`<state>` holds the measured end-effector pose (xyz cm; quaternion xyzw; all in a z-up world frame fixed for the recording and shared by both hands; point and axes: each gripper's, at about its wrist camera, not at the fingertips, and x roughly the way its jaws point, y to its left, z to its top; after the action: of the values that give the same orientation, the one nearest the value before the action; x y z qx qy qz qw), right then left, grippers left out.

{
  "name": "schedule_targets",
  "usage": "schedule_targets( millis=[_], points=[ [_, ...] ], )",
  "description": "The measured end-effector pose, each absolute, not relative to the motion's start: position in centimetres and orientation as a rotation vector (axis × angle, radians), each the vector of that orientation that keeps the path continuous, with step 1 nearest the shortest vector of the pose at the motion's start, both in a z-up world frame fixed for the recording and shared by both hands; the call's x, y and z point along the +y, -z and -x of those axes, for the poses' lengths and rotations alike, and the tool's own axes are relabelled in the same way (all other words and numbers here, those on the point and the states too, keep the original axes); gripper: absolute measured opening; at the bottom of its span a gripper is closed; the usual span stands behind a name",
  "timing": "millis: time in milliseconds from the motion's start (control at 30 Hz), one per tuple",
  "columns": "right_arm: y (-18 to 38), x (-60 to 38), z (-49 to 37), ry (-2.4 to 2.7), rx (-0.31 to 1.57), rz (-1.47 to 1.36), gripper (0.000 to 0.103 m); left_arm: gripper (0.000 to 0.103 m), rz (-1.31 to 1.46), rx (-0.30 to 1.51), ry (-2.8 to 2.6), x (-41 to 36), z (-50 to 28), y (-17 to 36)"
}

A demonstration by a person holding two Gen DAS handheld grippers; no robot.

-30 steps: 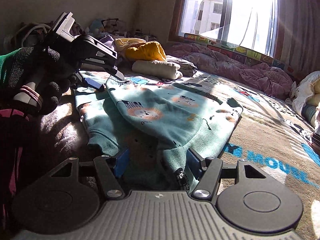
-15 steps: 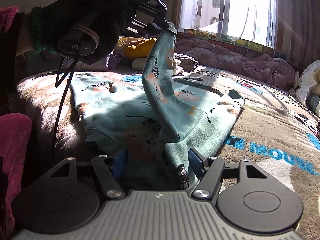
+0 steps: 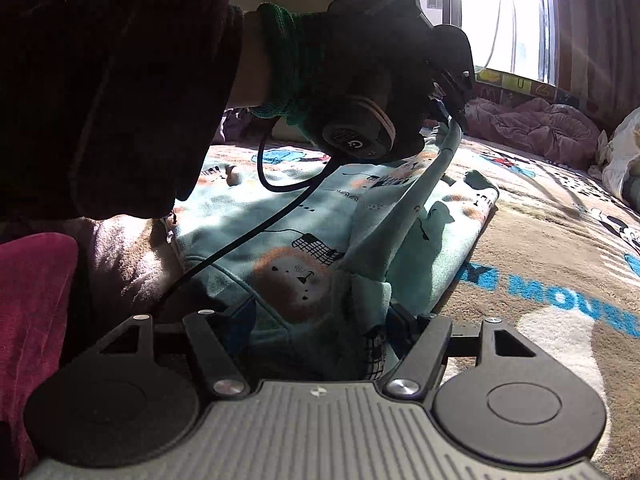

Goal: Fold clothes

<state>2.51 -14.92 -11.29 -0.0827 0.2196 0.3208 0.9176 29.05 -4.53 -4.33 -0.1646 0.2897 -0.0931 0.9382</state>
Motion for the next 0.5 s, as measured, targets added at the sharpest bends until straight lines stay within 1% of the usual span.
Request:
schedule_targets(
  millis=[233, 333, 367, 400, 433, 500],
  points=[
    [11.3, -14.9, -2.8, -0.67, 0.465, 0.15, 0.072, 0.002, 0.194, 0.645, 0.17, -7.6, -30.6, 6.3],
    [11.4, -15.1, -3.0, -0.672, 0.475, 0.134, 0.072, 0.004, 0.072, 0.699, 0.187, -9.4, -31.5, 7.6],
    [11.4, -15.2, -3.1, -0.674, 0.479, 0.122, 0.072, 0.009, 0.043, 0.711, 0.201, -9.8, -31.6, 7.8],
    [11.4, -15.4, -3.2, -0.676, 0.486, 0.105, 0.072, 0.03, 0.03, 0.712, 0.222, -9.9, -31.6, 7.8],
    [11.3, -15.6, -3.3, -0.677, 0.492, 0.087, 0.072, 0.032, 0.017, 0.713, 0.244, -9.9, -31.6, 7.9],
    [11.1, -16.3, -3.6, -0.673, 0.508, 0.031, 0.071, 0.032, 0.024, 0.689, 0.285, -9.5, -30.9, 7.0]
  ],
)
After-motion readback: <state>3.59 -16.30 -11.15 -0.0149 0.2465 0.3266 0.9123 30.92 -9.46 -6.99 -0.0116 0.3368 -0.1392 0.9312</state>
